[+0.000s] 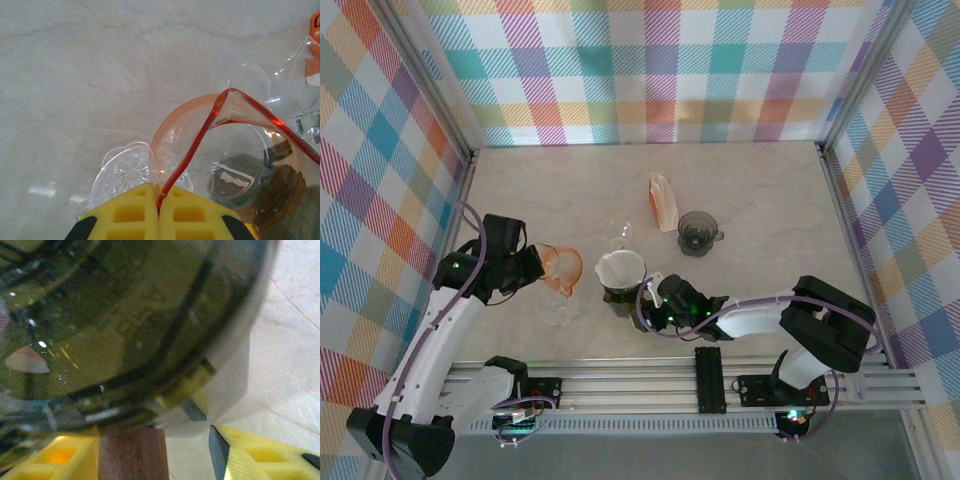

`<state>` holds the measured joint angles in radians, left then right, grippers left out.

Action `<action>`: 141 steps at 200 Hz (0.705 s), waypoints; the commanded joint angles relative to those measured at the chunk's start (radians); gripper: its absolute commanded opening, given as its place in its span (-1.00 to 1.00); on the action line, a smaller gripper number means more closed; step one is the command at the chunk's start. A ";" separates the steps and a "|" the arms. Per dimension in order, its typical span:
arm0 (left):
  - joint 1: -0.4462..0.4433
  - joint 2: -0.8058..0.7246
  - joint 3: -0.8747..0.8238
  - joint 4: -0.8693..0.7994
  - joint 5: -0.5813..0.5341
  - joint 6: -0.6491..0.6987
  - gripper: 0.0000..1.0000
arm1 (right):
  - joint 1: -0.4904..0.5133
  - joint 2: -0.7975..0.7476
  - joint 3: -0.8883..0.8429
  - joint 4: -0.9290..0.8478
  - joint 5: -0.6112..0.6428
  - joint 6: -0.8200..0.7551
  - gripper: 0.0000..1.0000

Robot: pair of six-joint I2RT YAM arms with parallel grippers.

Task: Place the coffee filter in the dripper

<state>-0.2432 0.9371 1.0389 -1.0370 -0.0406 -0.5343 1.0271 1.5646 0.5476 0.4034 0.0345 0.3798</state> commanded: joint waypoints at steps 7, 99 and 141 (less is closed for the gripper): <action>0.015 -0.039 0.002 -0.026 -0.023 -0.016 -1.00 | 0.005 0.066 0.077 0.077 0.033 -0.007 0.10; 0.018 -0.120 -0.029 -0.090 -0.136 -0.066 -1.00 | 0.004 0.263 0.312 0.042 0.102 0.005 0.07; 0.018 -0.148 -0.027 -0.100 -0.199 -0.100 -1.00 | -0.001 0.337 0.413 0.014 0.132 0.019 0.05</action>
<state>-0.2432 0.8139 1.0103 -1.1286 -0.1745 -0.5953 1.0271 1.8652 0.8970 0.4194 0.1246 0.3809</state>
